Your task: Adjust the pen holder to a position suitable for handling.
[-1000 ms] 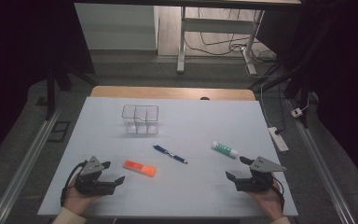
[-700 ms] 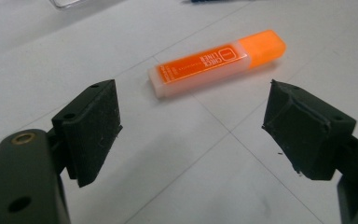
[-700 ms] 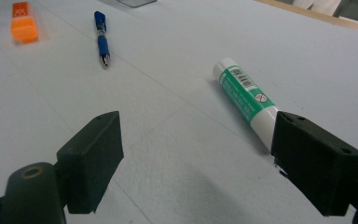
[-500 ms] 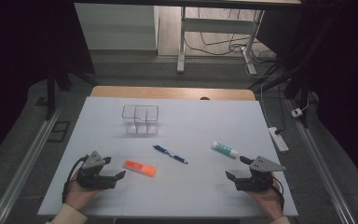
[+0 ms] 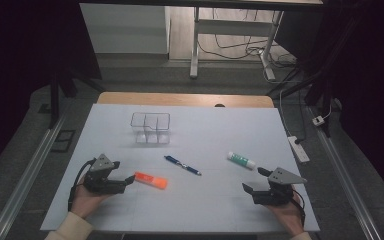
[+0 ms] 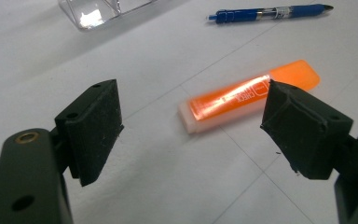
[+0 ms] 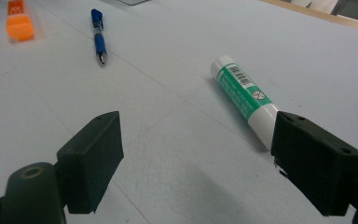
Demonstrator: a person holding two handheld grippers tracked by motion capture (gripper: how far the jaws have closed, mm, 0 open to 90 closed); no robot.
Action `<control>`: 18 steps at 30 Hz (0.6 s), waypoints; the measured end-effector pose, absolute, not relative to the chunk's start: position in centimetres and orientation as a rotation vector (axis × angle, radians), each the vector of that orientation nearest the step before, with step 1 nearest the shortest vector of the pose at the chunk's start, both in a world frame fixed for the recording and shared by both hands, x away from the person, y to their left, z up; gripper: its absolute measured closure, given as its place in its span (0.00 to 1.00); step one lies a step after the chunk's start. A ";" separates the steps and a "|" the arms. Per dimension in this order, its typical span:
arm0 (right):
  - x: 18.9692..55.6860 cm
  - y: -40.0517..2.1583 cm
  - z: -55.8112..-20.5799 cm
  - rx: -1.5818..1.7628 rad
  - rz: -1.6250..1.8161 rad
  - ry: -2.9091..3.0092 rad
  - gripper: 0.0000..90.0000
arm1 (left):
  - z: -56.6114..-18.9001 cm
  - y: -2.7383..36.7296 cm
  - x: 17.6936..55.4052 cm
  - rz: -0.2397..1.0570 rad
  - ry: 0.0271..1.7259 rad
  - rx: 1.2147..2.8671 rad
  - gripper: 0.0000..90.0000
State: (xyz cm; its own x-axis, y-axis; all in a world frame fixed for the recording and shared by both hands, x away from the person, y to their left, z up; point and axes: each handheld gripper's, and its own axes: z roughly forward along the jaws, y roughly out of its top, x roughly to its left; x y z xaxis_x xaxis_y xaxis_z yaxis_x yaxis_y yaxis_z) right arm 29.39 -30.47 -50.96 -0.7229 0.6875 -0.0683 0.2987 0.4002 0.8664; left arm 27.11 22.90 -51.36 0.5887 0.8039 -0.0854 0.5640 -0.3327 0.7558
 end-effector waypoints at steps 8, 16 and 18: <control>29.4 -30.4 -51.1 0.853 1.257 2.249 0.18 | -51.1 23.2 28.1 0.397 1.103 2.029 0.23; 29.5 -30.5 -51.1 0.860 1.253 2.250 0.18 | -51.0 23.2 29.2 0.398 1.117 2.031 0.25; 29.5 -30.5 -51.1 0.861 1.253 2.250 0.18 | -50.9 23.2 29.5 0.398 1.124 2.032 0.25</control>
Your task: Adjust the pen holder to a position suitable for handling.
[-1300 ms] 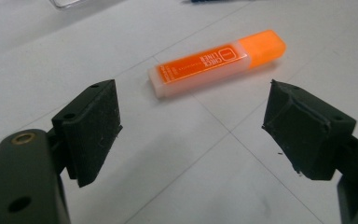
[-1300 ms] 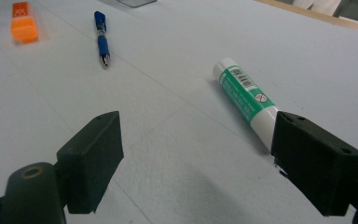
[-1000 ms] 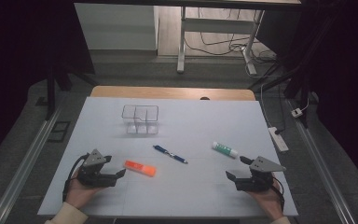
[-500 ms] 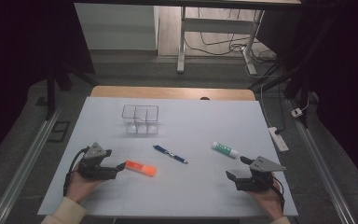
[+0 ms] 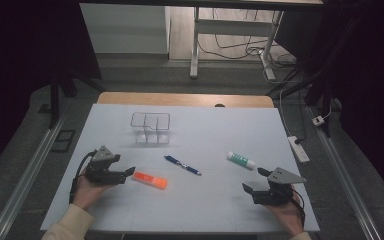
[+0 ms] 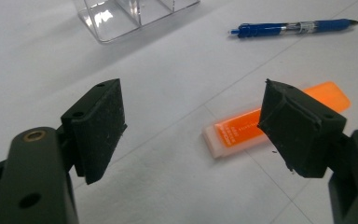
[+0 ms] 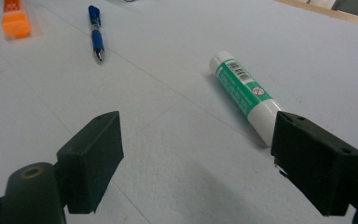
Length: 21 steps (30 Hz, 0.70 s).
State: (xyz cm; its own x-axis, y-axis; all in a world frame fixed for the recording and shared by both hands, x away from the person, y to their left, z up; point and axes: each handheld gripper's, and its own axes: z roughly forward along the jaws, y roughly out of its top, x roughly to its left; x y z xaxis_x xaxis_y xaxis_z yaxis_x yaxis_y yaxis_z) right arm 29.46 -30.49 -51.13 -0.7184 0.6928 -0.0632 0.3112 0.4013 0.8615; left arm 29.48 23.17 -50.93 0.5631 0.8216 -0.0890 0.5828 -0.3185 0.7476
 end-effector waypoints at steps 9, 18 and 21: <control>29.4 -30.5 -51.1 0.863 1.253 2.249 0.18 | -50.6 23.0 30.5 0.408 1.124 2.028 0.27; 29.4 -30.5 -51.1 0.862 1.251 2.251 0.18 | -50.4 23.2 31.6 0.415 1.158 2.013 0.32; 29.4 -30.5 -51.1 0.863 1.252 2.251 0.18 | -50.4 23.4 31.8 0.415 1.161 2.011 0.34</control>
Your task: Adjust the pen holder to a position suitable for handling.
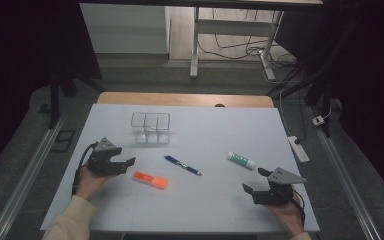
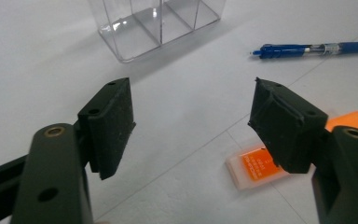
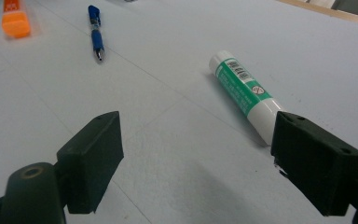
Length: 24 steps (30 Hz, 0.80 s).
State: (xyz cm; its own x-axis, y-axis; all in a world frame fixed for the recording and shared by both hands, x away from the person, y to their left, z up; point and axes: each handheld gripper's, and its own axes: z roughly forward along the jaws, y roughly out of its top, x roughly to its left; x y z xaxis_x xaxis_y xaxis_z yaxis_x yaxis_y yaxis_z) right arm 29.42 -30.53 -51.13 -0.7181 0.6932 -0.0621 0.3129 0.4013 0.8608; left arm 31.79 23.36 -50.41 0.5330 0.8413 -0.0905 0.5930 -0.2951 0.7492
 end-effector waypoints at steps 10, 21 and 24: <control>29.4 -30.5 -51.2 0.864 1.246 2.252 0.18 | -50.5 23.8 32.9 0.428 1.176 2.003 0.49; 29.4 -30.5 -51.2 0.867 1.240 2.255 0.18 | -50.4 24.2 33.8 0.462 1.206 1.979 0.72; 29.4 -30.5 -51.2 0.869 1.239 2.257 0.18 | -50.6 24.3 34.1 0.467 1.219 1.978 0.77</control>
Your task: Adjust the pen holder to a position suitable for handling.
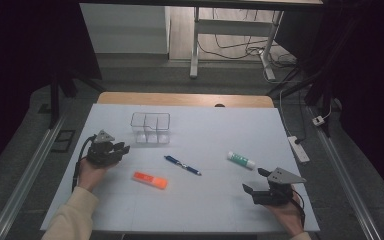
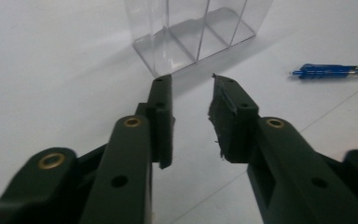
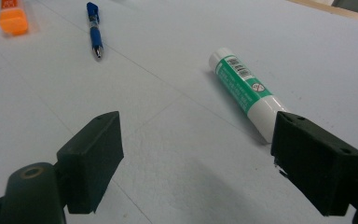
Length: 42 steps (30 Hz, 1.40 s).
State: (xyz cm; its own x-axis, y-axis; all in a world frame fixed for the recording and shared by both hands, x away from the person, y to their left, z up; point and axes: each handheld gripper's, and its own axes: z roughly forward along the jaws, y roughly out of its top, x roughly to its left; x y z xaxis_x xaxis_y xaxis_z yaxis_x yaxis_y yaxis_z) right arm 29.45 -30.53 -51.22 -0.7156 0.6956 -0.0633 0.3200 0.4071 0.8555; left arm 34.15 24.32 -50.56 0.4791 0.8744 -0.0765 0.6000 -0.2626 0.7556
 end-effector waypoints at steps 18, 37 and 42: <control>29.4 -30.6 -51.2 0.872 1.246 2.252 0.18 | -50.8 24.6 35.9 0.471 1.244 1.973 0.99; 29.3 -30.8 -51.1 0.873 1.250 2.235 0.19 | -50.2 25.0 39.2 0.467 1.288 1.979 0.99; 29.3 -30.7 -51.1 0.869 1.252 2.246 0.19 | -50.1 25.1 40.0 0.469 1.305 1.975 0.99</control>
State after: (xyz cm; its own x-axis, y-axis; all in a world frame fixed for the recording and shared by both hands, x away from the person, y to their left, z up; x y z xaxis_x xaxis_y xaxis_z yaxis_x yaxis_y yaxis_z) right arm 29.29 -30.72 -51.07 -0.7146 0.6969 -0.0608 0.3148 0.3979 0.8617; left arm 39.99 25.11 -50.12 0.4231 0.9023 -0.0824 0.6437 -0.2353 0.7282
